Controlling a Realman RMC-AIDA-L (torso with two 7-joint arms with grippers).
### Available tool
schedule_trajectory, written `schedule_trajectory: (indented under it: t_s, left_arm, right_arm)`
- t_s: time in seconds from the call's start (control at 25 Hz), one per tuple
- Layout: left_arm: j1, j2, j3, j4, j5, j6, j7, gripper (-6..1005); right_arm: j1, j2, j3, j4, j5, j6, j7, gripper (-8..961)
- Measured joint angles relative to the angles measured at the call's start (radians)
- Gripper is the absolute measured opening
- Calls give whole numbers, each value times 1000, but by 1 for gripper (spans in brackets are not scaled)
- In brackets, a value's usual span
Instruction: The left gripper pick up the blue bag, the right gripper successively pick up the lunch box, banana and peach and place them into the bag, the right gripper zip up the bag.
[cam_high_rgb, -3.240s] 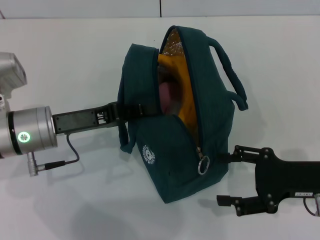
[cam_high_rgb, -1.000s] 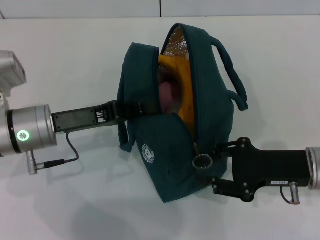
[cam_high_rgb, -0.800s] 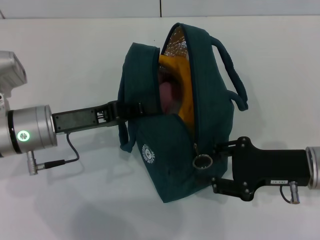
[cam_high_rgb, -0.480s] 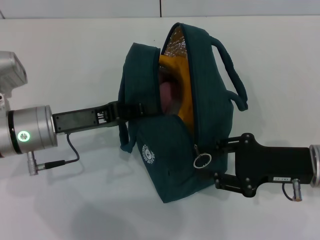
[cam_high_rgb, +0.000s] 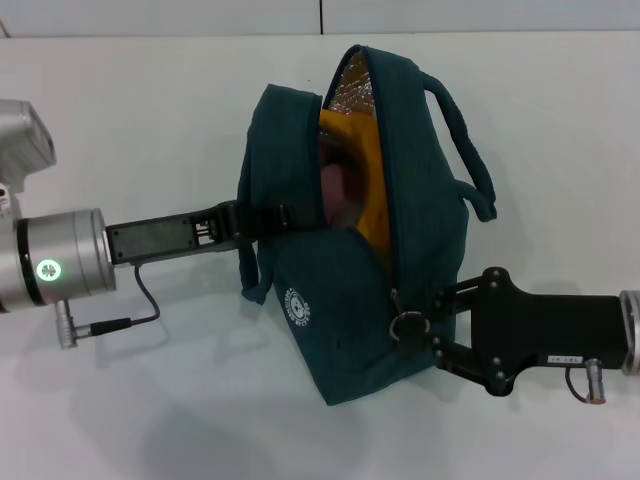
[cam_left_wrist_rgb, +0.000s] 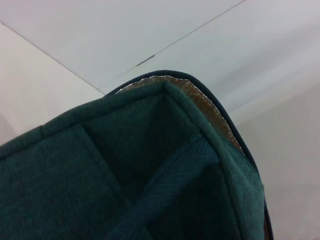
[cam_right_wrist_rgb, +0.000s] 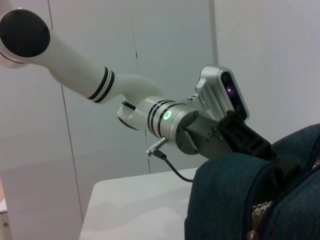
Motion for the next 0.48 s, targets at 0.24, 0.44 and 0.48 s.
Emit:
schedule_trajectory:
  t_s: [0.24, 0.44, 0.48]
  left_arm:
    - [0, 0, -2, 0, 0, 0, 0, 52]
    - [3, 0, -2, 0, 0, 0, -2, 52]
    - [4, 0, -2, 0, 0, 0, -2, 52]
  right_arm:
    - [0, 0, 0, 2, 2, 0, 0, 187]
    - [-5, -1, 0, -3, 3, -1, 0, 174]
    - [-8, -2, 0, -3, 5, -3, 0, 142]
